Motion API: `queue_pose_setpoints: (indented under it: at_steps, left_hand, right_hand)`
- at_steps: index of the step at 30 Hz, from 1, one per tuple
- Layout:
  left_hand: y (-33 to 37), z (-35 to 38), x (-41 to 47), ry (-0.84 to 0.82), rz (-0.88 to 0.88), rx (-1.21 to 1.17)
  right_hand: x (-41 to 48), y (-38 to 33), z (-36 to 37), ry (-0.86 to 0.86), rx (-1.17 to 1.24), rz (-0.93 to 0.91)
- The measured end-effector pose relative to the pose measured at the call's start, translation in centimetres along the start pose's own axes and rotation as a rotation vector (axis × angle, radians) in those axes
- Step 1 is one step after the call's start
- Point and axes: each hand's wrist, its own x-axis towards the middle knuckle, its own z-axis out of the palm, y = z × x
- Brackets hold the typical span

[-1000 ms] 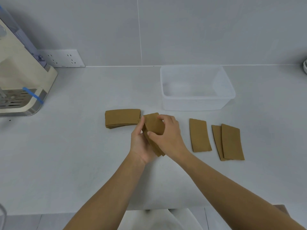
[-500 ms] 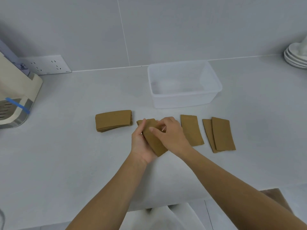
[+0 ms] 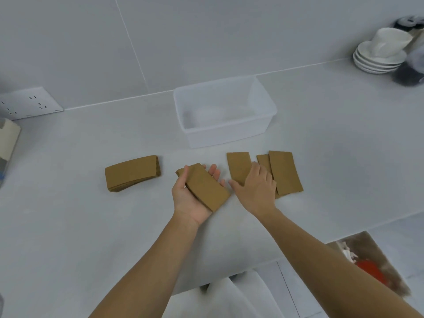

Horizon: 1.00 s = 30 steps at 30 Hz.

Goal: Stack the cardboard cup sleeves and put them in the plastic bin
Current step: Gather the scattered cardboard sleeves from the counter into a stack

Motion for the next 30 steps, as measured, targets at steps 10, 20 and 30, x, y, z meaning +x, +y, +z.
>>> queue_pose_setpoints:
  at_steps: [10, 20, 30]
  left_hand:
    - [-0.5, -0.1, 0.1, 0.021, 0.010, 0.007]
    - [0.2, 0.2, -0.2, 0.036, 0.053, -0.017]
    - [0.8, 0.4, -0.6, -0.075, 0.019, 0.036]
  right_hand:
    - [-0.4, 0.6, 0.2, 0.008, -0.087, -0.002]
    - [0.2, -1.6, -2.3, -0.024, 0.424, 0.068]
    - [-2.8, -4.6, -3.4, -0.174, 0.578, -0.258]
